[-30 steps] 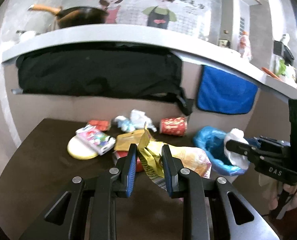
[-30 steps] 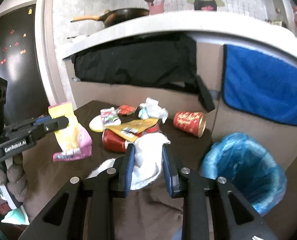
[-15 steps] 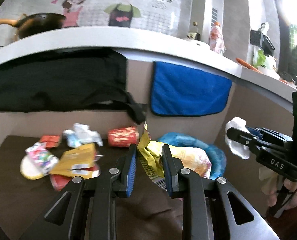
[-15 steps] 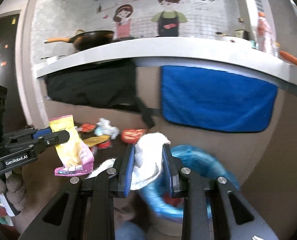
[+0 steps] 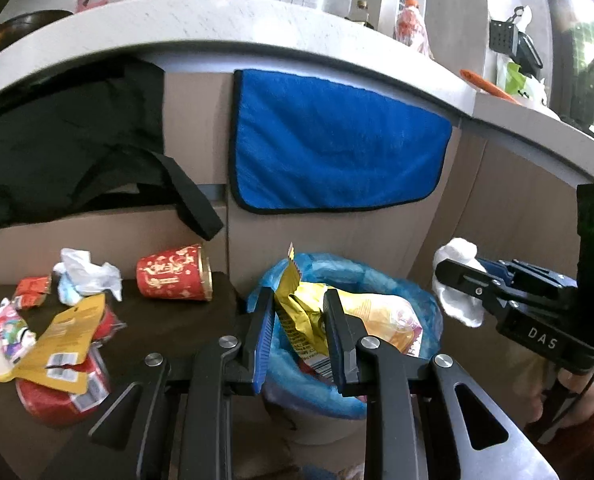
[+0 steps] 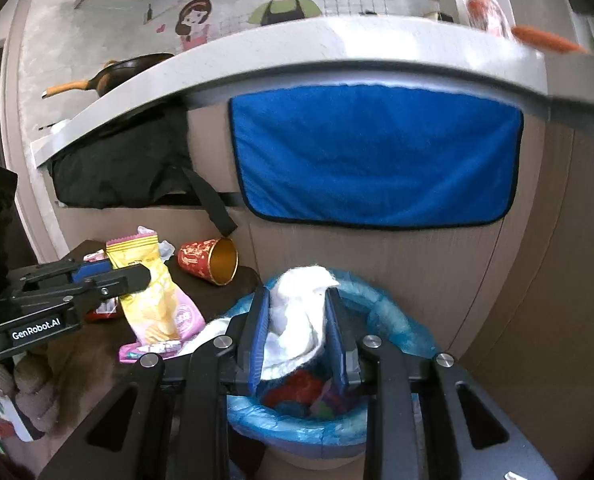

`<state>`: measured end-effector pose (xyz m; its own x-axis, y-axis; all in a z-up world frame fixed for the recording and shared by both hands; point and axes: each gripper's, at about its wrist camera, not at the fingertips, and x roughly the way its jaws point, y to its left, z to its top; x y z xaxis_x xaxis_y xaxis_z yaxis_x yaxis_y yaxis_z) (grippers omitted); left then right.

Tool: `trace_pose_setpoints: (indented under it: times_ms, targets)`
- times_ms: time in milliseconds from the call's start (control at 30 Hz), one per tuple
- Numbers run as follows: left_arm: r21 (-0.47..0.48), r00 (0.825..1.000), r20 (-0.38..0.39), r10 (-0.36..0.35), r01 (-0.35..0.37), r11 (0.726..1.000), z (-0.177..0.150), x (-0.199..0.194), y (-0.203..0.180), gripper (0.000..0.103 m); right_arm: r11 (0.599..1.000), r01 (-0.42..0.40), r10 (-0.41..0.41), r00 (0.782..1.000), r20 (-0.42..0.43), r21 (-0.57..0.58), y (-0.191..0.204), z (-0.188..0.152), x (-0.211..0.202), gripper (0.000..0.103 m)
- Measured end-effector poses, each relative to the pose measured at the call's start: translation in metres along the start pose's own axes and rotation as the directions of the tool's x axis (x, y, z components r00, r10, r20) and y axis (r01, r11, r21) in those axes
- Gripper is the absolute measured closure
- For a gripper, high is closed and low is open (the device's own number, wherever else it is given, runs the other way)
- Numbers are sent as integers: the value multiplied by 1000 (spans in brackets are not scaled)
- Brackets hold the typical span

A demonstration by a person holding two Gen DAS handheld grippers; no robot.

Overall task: Collect trash
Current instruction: 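Move both tools over the bin and release tissue and wrapper inside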

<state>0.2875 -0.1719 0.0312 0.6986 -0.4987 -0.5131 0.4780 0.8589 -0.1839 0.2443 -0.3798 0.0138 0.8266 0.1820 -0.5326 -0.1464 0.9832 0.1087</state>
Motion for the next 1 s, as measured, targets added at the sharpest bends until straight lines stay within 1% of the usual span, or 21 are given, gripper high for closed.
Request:
trace_pose_setpoints:
  times_ms: [167, 367, 767, 1000]
  targets:
    - [-13, 1000, -24, -14, 14, 1000, -3, 19, -1, 77, 1000, 5, -4, 1000, -7, 22, -11, -2, 12, 77]
    - [-25, 998, -59, -17, 15, 1000, -9, 40, -2, 77, 999, -1, 1, 1000, -17, 51, -23, -6, 27, 77]
    - [-21, 993, -118, -23, 21, 1000, -19, 74, -4, 77, 996, -7, 14, 997, -70, 91, -44, -16, 59, 76]
    - [-39, 988, -155, -25, 19, 999, -24, 91, 3, 77, 993, -13, 26, 994, -111, 115, -50, -26, 80, 76]
